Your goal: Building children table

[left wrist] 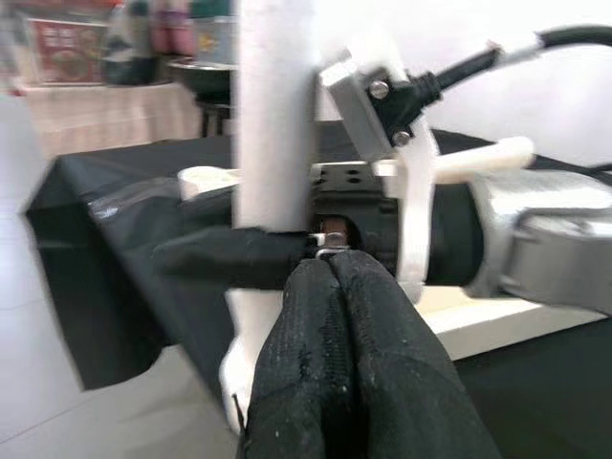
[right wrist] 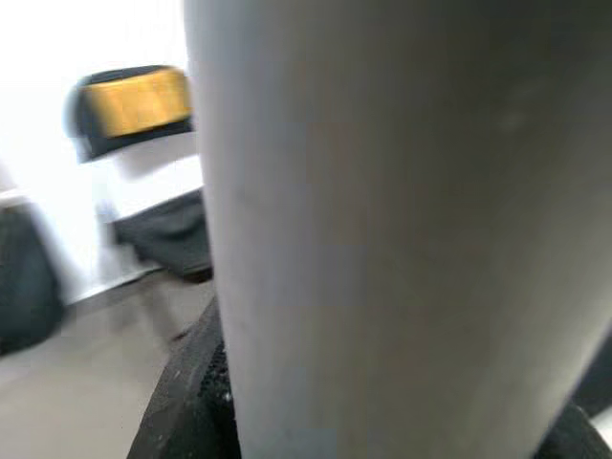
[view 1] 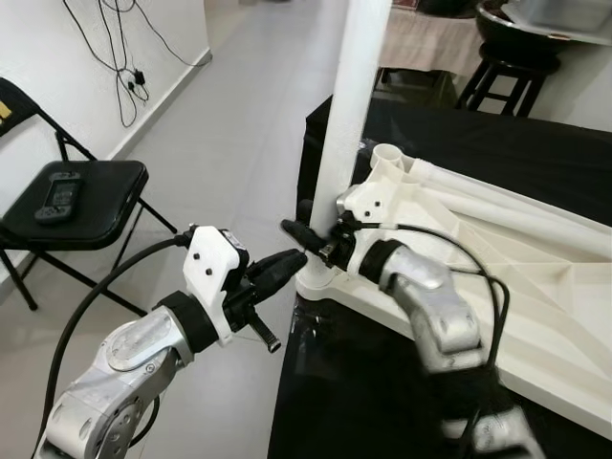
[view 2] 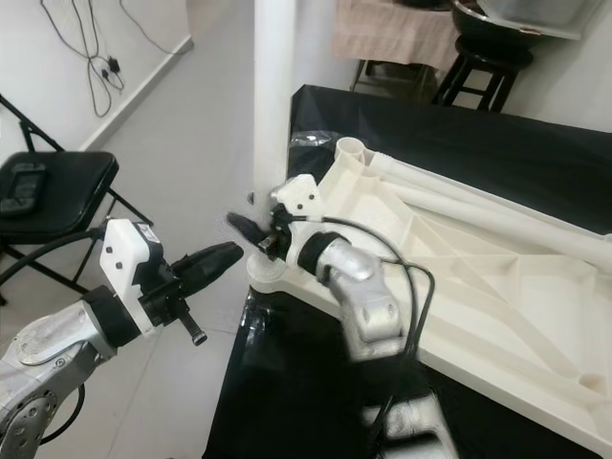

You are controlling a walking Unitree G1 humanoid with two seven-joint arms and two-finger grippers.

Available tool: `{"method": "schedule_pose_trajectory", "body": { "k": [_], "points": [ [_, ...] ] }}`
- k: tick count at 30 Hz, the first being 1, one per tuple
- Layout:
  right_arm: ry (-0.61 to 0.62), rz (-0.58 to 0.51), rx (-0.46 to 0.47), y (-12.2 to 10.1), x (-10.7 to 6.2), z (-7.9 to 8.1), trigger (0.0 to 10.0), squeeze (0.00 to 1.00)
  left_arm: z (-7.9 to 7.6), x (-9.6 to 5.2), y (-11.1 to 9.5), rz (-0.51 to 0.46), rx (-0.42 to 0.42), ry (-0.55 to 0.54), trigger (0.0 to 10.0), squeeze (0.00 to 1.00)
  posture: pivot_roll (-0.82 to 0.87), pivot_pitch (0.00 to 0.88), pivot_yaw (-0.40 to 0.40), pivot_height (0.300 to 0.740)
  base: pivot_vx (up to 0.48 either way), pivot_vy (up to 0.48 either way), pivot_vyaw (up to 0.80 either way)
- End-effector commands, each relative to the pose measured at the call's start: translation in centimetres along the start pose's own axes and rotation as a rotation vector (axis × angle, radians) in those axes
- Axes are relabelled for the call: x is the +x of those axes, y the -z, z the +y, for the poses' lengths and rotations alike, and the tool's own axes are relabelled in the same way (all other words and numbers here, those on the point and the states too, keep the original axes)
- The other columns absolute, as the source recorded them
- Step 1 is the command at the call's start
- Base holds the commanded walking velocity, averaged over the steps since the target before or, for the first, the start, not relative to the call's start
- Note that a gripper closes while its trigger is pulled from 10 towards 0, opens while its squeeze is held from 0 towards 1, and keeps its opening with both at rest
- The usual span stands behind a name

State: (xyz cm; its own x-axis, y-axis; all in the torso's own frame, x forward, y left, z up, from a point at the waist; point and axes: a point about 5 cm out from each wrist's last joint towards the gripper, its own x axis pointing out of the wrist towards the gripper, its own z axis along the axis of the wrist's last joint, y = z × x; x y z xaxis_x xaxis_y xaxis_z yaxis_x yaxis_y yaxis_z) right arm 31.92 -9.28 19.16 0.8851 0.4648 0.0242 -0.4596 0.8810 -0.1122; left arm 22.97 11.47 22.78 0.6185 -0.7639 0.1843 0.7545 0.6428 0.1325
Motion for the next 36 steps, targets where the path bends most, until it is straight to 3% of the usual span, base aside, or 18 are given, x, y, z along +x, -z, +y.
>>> {"method": "schedule_pose_trajectory", "body": {
  "k": [1,10,11,12,13,14,17,20,21,25,29,30,36],
  "points": [
    [0.131,0.258,-0.018,4.6,-1.5,-1.6,0.0,0.00,-0.2,0.1,0.3,0.009,-0.007,0.015,10.0,0.00,0.06,0.176,-0.106,0.740,0.000,0.000,0.00],
    [0.082,0.247,0.002,4.1,-0.5,-1.6,0.0,0.00,-0.2,0.2,0.3,0.010,-0.005,0.022,10.0,0.00,0.07,0.174,-0.110,0.740,0.000,0.000,0.00],
    [0.034,0.241,0.009,3.5,0.1,-1.6,10.0,0.00,-0.2,0.2,0.3,0.010,-0.002,0.020,10.0,0.00,0.07,0.171,-0.107,0.740,0.000,0.000,0.00],
    [-0.062,0.184,0.030,2.1,1.0,-1.8,10.0,1.00,-0.2,0.2,0.2,0.009,-0.001,0.019,10.0,0.00,0.07,0.170,-0.108,0.740,0.000,0.000,0.00],
    [-0.062,0.184,0.030,2.1,1.0,-1.8,10.0,1.00,-0.2,0.2,0.2,0.009,-0.001,0.019,10.0,0.00,0.07,0.170,-0.108,0.740,0.000,0.000,0.00],
    [-0.272,0.083,0.030,-0.4,1.9,-1.8,10.0,1.00,-0.2,0.3,0.2,0.006,-0.001,0.019,10.0,0.00,0.07,0.171,-0.110,0.740,0.000,0.000,0.00],
    [-0.504,-0.010,-0.050,-2.4,1.4,-1.6,10.0,1.00,-0.3,0.4,0.3,0.007,0.000,0.020,10.0,0.00,0.07,0.171,-0.115,0.740,0.000,0.000,0.00],
    [-0.588,-0.039,-0.094,-3.0,0.8,-1.7,10.0,1.00,-0.3,0.3,0.3,0.008,0.000,0.018,10.0,0.00,0.08,0.174,-0.114,0.740,0.000,0.000,0.00],
    [-0.627,-0.047,-0.113,-3.2,0.5,-1.8,10.0,0.00,-0.3,0.3,0.3,0.007,0.000,0.016,10.0,0.00,0.08,0.176,-0.117,0.740,0.000,0.000,0.00],
    [-0.747,-0.042,-0.133,-3.6,0.1,-2.3,10.0,0.00,-0.3,0.1,0.2,0.007,0.002,0.012,10.0,0.00,0.09,0.181,-0.117,0.740,0.000,0.000,0.00],
    [-0.774,-0.048,-0.138,-3.8,0.4,-2.4,9.5,0.00,-0.3,0.0,0.2,0.009,0.002,0.011,10.0,0.00,0.10,0.183,-0.116,0.740,0.000,0.000,0.00],
    [-0.800,-0.062,-0.122,-4.1,1.0,-2.7,0.0,0.00,-0.3,0.0,0.2,0.012,0.002,0.010,10.0,0.00,0.10,0.185,-0.115,0.740,0.000,0.000,0.00],
    [-0.891,-0.052,-0.100,-3.8,1.0,-3.2,0.0,0.00,-0.3,0.0,0.2,0.015,0.004,0.009,10.0,0.00,0.10,0.187,-0.117,0.740,0.000,0.000,0.00]
  ]
}}
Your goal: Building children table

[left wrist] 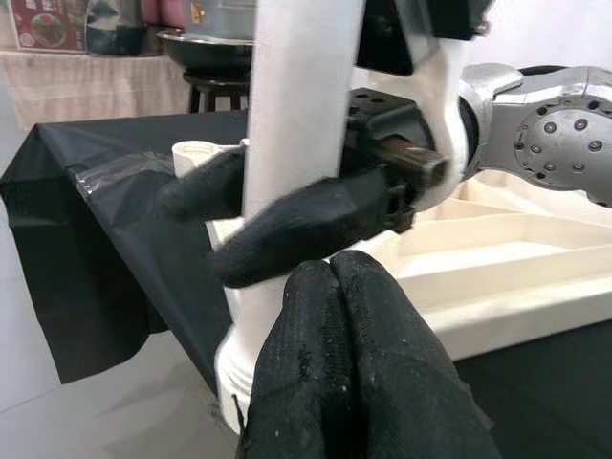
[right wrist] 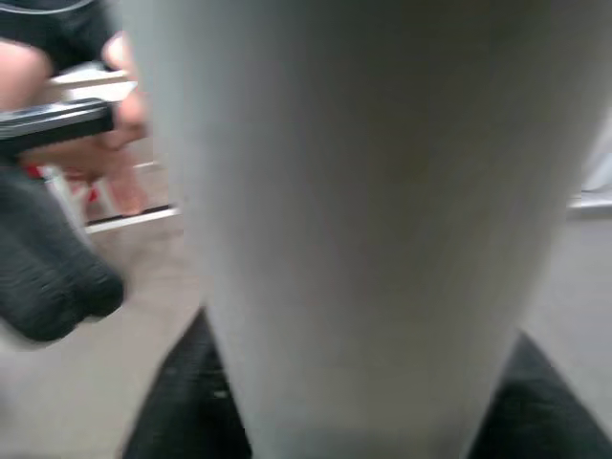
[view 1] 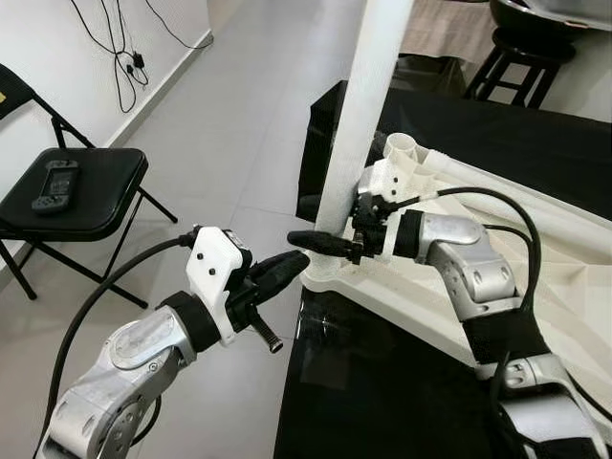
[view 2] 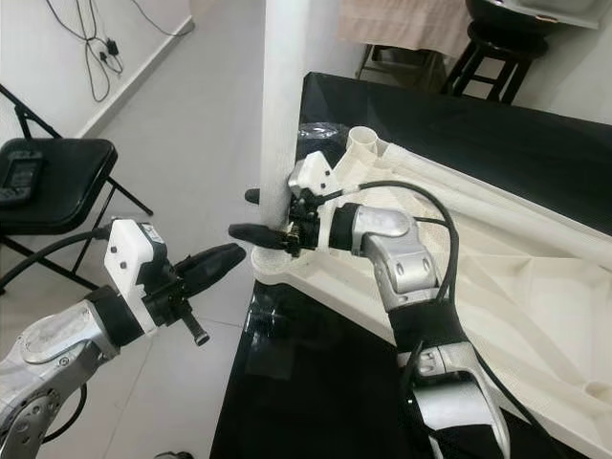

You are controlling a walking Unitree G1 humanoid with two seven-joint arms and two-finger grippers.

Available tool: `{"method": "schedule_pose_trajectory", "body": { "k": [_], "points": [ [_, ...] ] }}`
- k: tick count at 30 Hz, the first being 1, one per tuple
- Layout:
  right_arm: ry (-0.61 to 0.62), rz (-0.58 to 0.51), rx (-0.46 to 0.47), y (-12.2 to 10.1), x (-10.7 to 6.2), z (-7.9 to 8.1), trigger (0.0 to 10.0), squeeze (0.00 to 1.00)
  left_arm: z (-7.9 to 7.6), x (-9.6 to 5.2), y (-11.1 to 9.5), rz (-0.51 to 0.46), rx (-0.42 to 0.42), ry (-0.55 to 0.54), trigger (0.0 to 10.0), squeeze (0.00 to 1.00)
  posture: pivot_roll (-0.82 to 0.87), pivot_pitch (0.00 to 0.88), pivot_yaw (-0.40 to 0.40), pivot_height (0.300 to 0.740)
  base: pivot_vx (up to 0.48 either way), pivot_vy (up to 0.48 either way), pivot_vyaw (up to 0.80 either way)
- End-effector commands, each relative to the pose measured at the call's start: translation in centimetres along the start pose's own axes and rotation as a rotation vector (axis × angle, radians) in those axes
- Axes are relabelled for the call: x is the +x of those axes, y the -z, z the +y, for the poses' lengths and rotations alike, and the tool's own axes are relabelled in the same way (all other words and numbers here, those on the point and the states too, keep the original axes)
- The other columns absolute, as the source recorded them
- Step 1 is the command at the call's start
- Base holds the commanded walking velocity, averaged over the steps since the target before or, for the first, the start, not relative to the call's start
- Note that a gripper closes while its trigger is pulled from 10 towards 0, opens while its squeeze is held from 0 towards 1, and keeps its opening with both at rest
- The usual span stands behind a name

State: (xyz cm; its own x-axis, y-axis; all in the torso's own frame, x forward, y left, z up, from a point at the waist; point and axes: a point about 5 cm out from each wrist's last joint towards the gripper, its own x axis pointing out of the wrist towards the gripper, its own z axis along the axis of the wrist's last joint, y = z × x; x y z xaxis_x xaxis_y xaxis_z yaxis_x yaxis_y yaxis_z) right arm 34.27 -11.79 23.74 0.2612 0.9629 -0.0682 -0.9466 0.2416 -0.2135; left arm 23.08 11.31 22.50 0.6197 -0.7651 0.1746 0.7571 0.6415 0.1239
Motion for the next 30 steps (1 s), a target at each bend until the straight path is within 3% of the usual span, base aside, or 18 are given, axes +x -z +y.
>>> {"method": "schedule_pose_trajectory", "body": {
  "k": [1,8,9,10,11,12,13,14,15,17,22,23,24,25,26,27,29,30],
  "points": [
    [-0.064,-0.013,0.012,0.3,0.5,0.4,0.0,0.00,-0.3,-0.1,-0.1,0.005,0.013,0.008,10.0,0.00,0.10,0.187,-0.117,0.740,0.000,0.000,0.00],
    [0.002,0.016,0.037,1.9,-0.4,0.9,0.0,0.00,-0.4,-0.1,0.0,0.006,0.012,0.008,10.0,0.00,0.09,0.186,-0.118,0.740,0.000,0.000,0.00],
    [0.104,0.036,0.051,2.8,-0.4,1.0,0.0,0.00,-0.4,-0.1,0.0,0.007,0.011,0.009,10.0,0.00,0.09,0.187,-0.122,0.740,0.000,0.000,0.00],
    [0.298,0.091,0.096,4.3,-0.2,1.1,0.0,0.00,-0.4,-0.2,0.0,0.008,0.011,0.010,10.0,0.00,0.09,0.188,-0.125,0.740,0.000,0.000,0.00],
    [0.298,0.091,0.096,4.3,-0.2,1.1,0.0,0.00,-0.4,-0.2,0.0,0.008,0.011,0.010,10.0,0.00,0.09,0.188,-0.125,0.740,0.000,0.000,0.00],
    [0.433,0.133,0.123,5.3,-0.2,1.3,0.0,0.00,-0.4,-0.2,0.0,0.009,0.011,0.010,10.0,0.00,0.09,0.188,-0.125,0.740,0.000,0.000,0.00],
    [0.776,0.172,0.242,6.8,-0.5,1.9,0.0,0.00,-0.3,-0.2,0.0,0.010,0.011,0.010,10.0,0.00,0.07,0.194,-0.116,0.740,0.000,0.000,0.00],
    [0.776,0.172,0.242,6.8,-0.5,1.9,0.0,0.00,-0.3,-0.2,0.0,0.010,0.011,0.010,10.0,0.00,0.07,0.194,-0.116,0.740,0.000,0.000,0.00],
    [0.922,0.286,0.263,8.6,-1.0,5.4,0.0,0.00,-0.1,-0.3,0.1,0.017,0.012,0.007,10.0,0.00,0.08,0.199,-0.112,0.740,0.000,0.000,0.00],
    [0.916,0.316,0.240,8.7,-1.0,6.1,0.0,0.00,0.0,-0.3,0.1,0.020,0.012,0.006,10.0,0.00,0.07,0.188,-0.105,0.740,0.000,0.000,0.00],
    [0.933,0.318,0.208,8.3,-1.7,3.8,0.0,0.00,0.3,-0.4,0.2,0.025,0.015,-0.003,10.0,0.00,0.07,0.183,-0.108,0.740,0.000,0.000,0.00],
    [0.977,0.334,0.176,7.8,-2.3,2.1,0.0,0.00,0.4,-0.6,0.4,0.033,0.020,-0.013,10.0,0.00,0.07,0.180,-0.113,0.740,0.000,0.000,0.00],
    [0.989,0.341,0.168,7.7,-2.4,1.7,0.0,0.00,0.5,-0.7,0.4,0.035,0.021,-0.017,10.0,0.00,0.07,0.180,-0.113,0.740,0.000,0.000,0.00],
    [0.990,0.334,0.167,7.4,-2.5,1.3,10.0,0.00,0.6,-0.8,0.5,0.041,0.020,-0.024,10.0,0.00,0.08,0.181,-0.114,0.740,0.000,0.000,0.00],
    [0.990,0.334,0.167,7.4,-2.5,1.3,10.0,0.00,0.6,-0.8,0.5,0.041,0.020,-0.024,10.0,0.00,0.08,0.181,-0.114,0.740,0.000,0.000,0.00],
    [0.969,0.292,0.152,6.6,-2.6,0.2,10.0,0.18,0.8,-1.4,0.9,0.068,0.025,-0.043,10.0,0.00,0.08,0.180,-0.112,0.740,0.000,0.000,0.00],
    [0.968,0.271,0.145,6.1,-2.7,-0.2,10.0,0.18,0.8,-1.6,1.1,0.082,0.028,-0.050,10.0,0.00,0.08,0.181,-0.112,0.740,0.000,0.000,0.00],
    [0.946,0.238,0.145,5.5,-2.8,-0.8,10.0,1.00,0.9,-1.8,1.3,0.091,0.026,-0.058,10.0,0.00,0.08,0.181,-0.112,0.740,0.000,0.000,0.00]
  ]
}}
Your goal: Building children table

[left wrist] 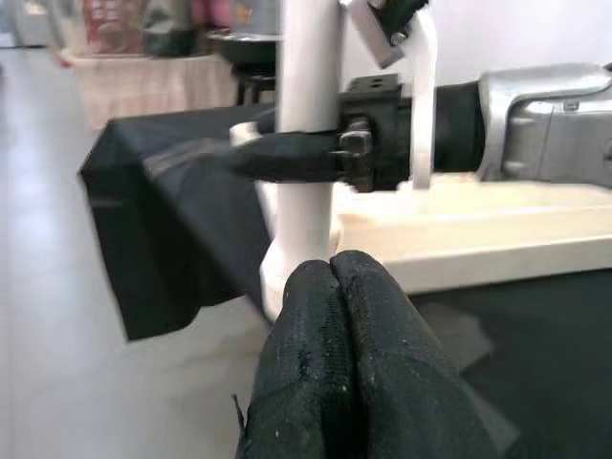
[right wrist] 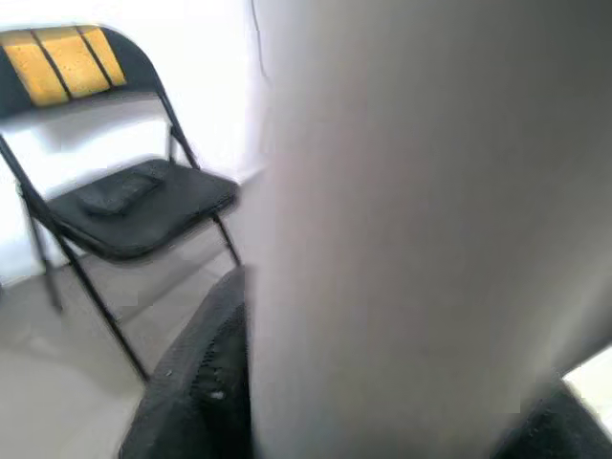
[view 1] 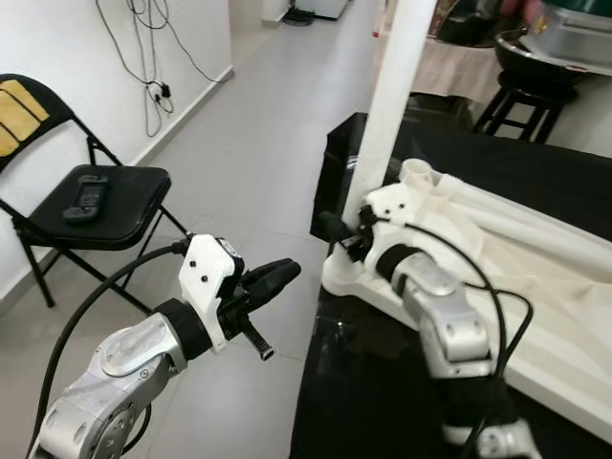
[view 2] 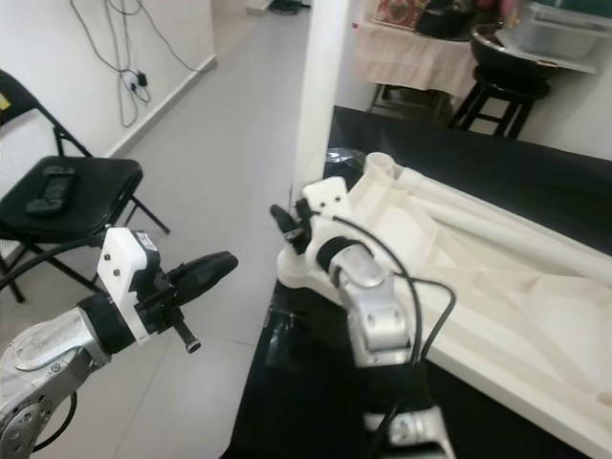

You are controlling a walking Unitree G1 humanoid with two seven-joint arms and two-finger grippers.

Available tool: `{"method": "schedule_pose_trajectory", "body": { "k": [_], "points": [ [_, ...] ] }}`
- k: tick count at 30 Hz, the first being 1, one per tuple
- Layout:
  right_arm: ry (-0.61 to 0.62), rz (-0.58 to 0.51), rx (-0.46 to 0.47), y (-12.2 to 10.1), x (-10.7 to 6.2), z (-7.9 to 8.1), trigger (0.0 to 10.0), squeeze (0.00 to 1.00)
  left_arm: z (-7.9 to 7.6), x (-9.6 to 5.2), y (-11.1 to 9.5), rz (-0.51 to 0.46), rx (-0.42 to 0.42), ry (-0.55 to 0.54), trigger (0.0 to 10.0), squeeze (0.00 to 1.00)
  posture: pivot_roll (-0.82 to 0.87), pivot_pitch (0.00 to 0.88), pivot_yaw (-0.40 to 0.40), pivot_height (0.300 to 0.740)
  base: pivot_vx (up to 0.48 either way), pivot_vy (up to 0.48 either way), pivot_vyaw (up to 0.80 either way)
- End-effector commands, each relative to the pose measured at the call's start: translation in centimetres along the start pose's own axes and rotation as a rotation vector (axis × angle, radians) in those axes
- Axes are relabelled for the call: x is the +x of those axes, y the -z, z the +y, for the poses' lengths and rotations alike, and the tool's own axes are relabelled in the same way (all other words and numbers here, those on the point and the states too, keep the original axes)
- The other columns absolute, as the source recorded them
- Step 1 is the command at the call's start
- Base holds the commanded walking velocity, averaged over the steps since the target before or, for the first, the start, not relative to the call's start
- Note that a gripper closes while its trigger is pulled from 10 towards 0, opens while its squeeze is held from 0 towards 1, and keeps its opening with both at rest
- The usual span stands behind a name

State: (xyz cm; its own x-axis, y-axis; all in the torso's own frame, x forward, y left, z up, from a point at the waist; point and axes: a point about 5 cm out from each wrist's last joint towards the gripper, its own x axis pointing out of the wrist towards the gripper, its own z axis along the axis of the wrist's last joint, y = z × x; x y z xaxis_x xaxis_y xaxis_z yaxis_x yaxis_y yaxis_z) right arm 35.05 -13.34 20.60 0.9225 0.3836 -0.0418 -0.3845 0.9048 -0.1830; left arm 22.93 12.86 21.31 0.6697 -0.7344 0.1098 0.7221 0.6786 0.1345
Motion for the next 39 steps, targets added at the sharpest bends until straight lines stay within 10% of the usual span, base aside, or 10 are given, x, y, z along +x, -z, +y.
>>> {"method": "schedule_pose_trajectory", "body": {
  "k": [1,6,7,16,17,18,33,39],
  "points": [
    [0.015,0.066,0.032,1.5,-0.1,-1.9,10.0,1.00,0.2,-0.5,0.4,0.022,0.006,-0.014,10.0,0.00,0.08,0.181,-0.112,0.740,0.000,0.000,0.00],
    [-0.099,-0.060,-0.002,-1.5,0.2,-2.6,10.0,0.86,0.1,-1.2,0.7,0.033,-0.007,-0.039,10.0,0.00,0.08,0.183,-0.112,0.740,0.000,0.000,0.00],
    [-0.169,-0.097,0.022,-2.0,0.3,-2.4,10.0,0.00,0.1,-1.3,0.8,0.037,-0.008,-0.044,10.0,0.00,0.08,0.181,-0.115,0.740,0.000,0.000,0.00],
    [-0.561,-0.142,-0.002,-1.9,0.3,-0.5,10.0,0.00,0.0,-2.0,0.9,0.046,0.000,-0.078,10.0,0.00,0.10,0.178,-0.130,0.740,0.000,0.000,0.00],
    [-0.601,-0.142,-0.001,-1.8,0.5,-0.5,2.4,0.00,0.0,-2.2,0.9,0.045,0.002,-0.089,10.0,0.00,0.10,0.177,-0.134,0.740,0.000,0.000,0.00],
    [-0.638,-0.138,0.005,-1.7,0.6,-0.5,0.0,0.00,0.1,-2.4,0.9,0.046,0.005,-0.099,10.0,0.00,0.10,0.177,-0.136,0.740,0.000,0.000,0.00],
    [-0.661,-0.074,0.101,1.4,-0.3,-2.0,0.0,0.00,-0.8,-3.1,1.5,0.056,-0.009,-0.150,10.0,0.00,0.07,0.167,-0.163,0.740,0.000,0.000,0.00],
    [0.049,0.095,0.131,6.1,-2.9,-0.4,0.0,0.00,0.3,-3.2,1.4,0.062,0.008,-0.160,10.0,0.00,0.04,0.179,-0.129,0.740,0.000,0.000,0.00]
  ]
}}
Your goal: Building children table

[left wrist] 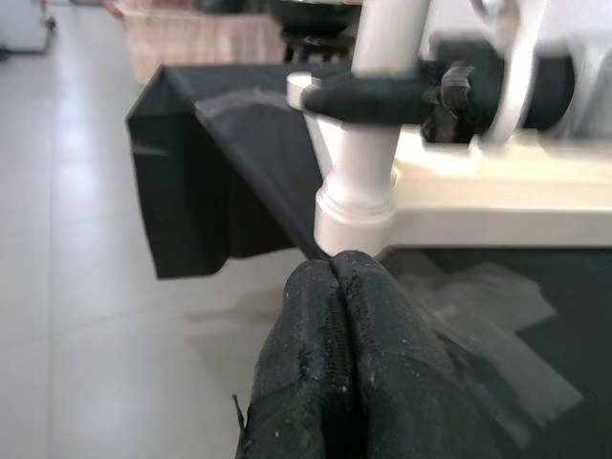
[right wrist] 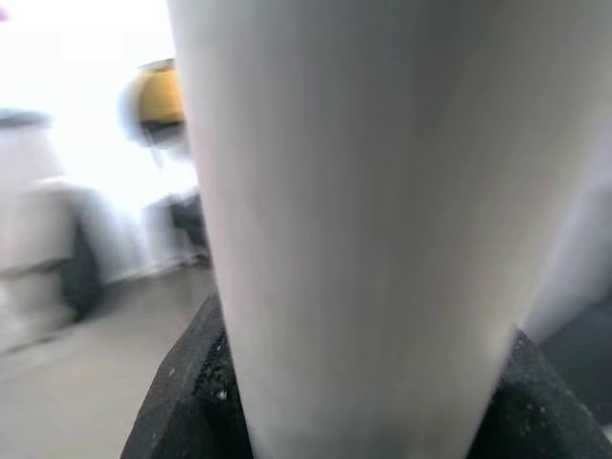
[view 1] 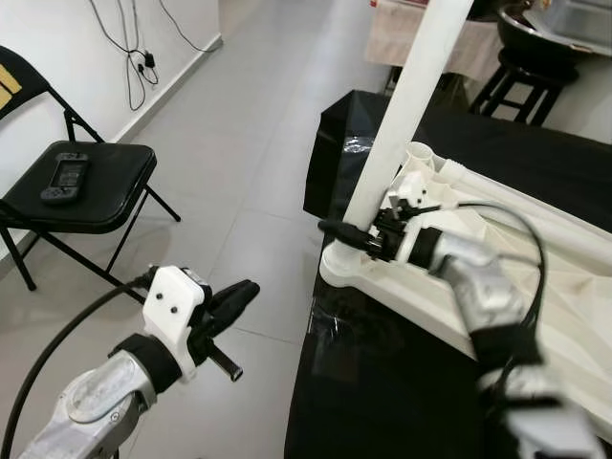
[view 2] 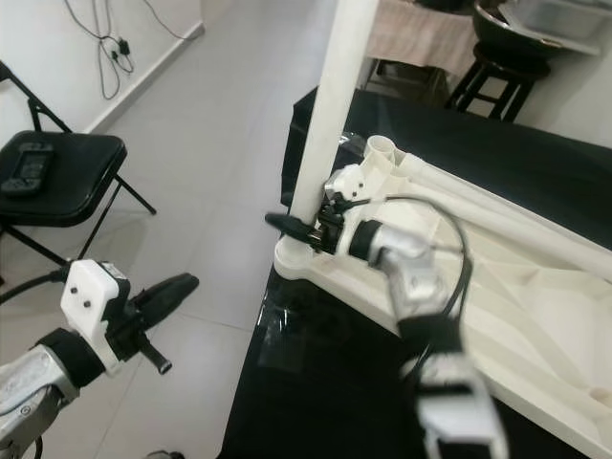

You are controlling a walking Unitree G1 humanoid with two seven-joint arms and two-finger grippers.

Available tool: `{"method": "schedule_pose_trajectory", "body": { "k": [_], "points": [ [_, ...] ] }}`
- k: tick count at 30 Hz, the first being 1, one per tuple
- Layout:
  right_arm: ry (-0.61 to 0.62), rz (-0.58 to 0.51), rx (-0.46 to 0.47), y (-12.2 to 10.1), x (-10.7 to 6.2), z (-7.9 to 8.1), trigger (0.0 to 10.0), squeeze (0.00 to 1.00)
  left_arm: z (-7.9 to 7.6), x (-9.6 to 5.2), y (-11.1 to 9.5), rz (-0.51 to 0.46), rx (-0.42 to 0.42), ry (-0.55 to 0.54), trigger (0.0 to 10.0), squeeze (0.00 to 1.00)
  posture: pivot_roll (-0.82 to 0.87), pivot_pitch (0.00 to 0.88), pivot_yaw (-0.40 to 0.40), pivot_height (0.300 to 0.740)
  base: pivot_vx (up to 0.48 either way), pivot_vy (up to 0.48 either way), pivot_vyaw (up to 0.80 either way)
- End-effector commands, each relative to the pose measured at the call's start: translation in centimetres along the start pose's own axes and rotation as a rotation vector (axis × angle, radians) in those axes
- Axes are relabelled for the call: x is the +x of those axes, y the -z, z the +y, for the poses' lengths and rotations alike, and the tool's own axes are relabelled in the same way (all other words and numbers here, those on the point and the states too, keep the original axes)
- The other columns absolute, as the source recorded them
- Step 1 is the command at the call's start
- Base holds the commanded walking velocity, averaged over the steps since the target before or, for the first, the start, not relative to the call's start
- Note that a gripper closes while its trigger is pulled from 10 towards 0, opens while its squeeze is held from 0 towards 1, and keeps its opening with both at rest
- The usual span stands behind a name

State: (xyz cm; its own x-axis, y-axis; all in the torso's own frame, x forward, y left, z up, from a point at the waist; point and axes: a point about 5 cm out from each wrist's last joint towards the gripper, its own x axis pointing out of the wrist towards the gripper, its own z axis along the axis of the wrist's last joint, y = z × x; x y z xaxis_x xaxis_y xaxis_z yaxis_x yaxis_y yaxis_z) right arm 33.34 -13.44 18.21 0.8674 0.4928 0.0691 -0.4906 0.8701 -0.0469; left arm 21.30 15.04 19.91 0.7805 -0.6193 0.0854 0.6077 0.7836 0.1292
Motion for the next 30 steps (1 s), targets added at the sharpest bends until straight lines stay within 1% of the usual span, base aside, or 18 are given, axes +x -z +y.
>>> {"method": "schedule_pose_trajectory", "body": {
  "k": [1,2,4,9,10,12,13,14,16,17,19,20,21,22,23,25,27,30],
  "points": [
    [0.186,0.236,0.011,4.2,-3.1,-0.4,0.0,0.00,0.5,-0.3,0.3,0.017,0.002,-0.006,10.0,0.00,0.04,0.182,-0.119,0.740,0.000,0.000,0.00],
    [0.192,0.253,0.027,4.7,-3.8,0.3,0.0,0.00,0.7,-0.3,0.3,0.018,0.003,-0.007,10.0,0.00,0.04,0.177,-0.116,0.740,0.000,0.000,0.00],
    [0.185,0.243,0.037,4.7,-3.8,0.5,0.0,0.00,0.8,-0.3,0.3,0.019,0.005,-0.004,10.0,0.00,0.03,0.170,-0.104,0.740,0.000,0.000,0.00],
    [0.158,0.205,-0.008,3.8,-2.4,-0.1,0.0,0.00,1.0,0.0,0.1,0.016,0.010,0.001,10.0,0.00,0.03,0.169,-0.108,0.740,0.000,0.000,0.00],
    [0.164,0.198,-0.032,3.1,-1.6,-0.6,10.0,0.00,1.0,0.0,0.1,0.014,0.011,0.001,10.0,0.00,0.03,0.168,-0.108,0.740,0.000,0.000,0.00],
    [0.176,0.194,-0.044,2.8,-1.4,-0.8,10.0,0.00,1.0,0.0,0.1,0.014,0.012,0.001,10.0,0.00,0.03,0.168,-0.108,0.740,0.000,0.000,0.00],
    [0.144,0.171,-0.037,2.2,-1.0,-0.5,10.0,0.00,1.0,0.0,0.1,0.014,0.012,0.001,10.0,0.00,0.04,0.169,-0.109,0.740,0.000,0.000,0.00],
    [0.072,0.174,-0.035,1.8,-0.6,-0.1,10.0,1.00,1.0,0.0,0.1,0.013,0.013,0.001,10.0,0.00,0.03,0.167,-0.108,0.740,0.000,0.000,0.00],
    [-0.012,0.185,-0.031,1.6,-0.2,0.4,10.0,1.00,1.0,0.1,0.1,0.012,0.014,0.000,10.0,0.00,0.03,0.167,-0.108,0.740,0.000,0.000,0.00],
    [-0.017,0.193,-0.032,1.5,-0.3,0.5,10.0,1.00,1.0,0.1,0.1,0.012,0.014,0.000,10.0,0.00,0.03,0.167,-0.108,0.740,0.000,0.000,0.00],
    [-0.177,0.121,0.009,0.1,0.6,0.9,10.0,1.00,1.0,0.3,0.0,0.007,0.015,0.004,10.0,0.00,0.04,0.168,-0.107,0.740,0.000,0.000,0.00],
    [-0.177,0.121,0.009,0.1,0.6,0.9,10.0,1.00,1.0,0.3,0.0,0.007,0.015,0.004,10.0,0.00,0.04,0.168,-0.107,0.740,0.000,0.000,0.00],
    [-0.280,0.078,-0.019,-0.8,1.0,1.2,10.0,1.00,1.0,0.4,0.0,0.006,0.015,0.007,10.0,0.00,0.04,0.168,-0.110,0.740,0.000,0.000,0.00],
    [-0.280,0.078,-0.019,-0.8,1.0,1.2,10.0,1.00,1.0,0.4,0.0,0.006,0.015,0.007,10.0,0.00,0.04,0.168,-0.110,0.740,0.000,0.000,0.00],
    [-0.399,0.051,-0.020,-1.6,1.4,1.7,10.0,0.00,0.9,0.5,0.1,0.005,0.013,0.011,10.0,0.00,0.03,0.168,-0.109,0.740,0.000,0.000,0.00],
    [-0.647,0.020,-0.043,-2.9,1.9,2.8,10.0,0.00,0.6,0.7,0.2,0.005,0.008,0.020,10.0,0.00,0.03,0.168,-0.115,0.740,0.000,0.000,0.00],
    [-0.647,0.020,-0.043,-2.9,1.9,2.8,10.0,0.00,0.6,0.7,0.2,0.005,0.008,0.020,10.0,0.00,0.03,0.168,-0.115,0.740,0.000,0.000,0.00],
    [-0.692,0.004,-0.061,-3.4,2.6,2.6,10.0,0.00,0.5,0.8,0.1,0.001,0.008,0.021,10.0,0.00,0.05,0.170,-0.125,0.740,0.000,0.000,0.00]
  ]
}}
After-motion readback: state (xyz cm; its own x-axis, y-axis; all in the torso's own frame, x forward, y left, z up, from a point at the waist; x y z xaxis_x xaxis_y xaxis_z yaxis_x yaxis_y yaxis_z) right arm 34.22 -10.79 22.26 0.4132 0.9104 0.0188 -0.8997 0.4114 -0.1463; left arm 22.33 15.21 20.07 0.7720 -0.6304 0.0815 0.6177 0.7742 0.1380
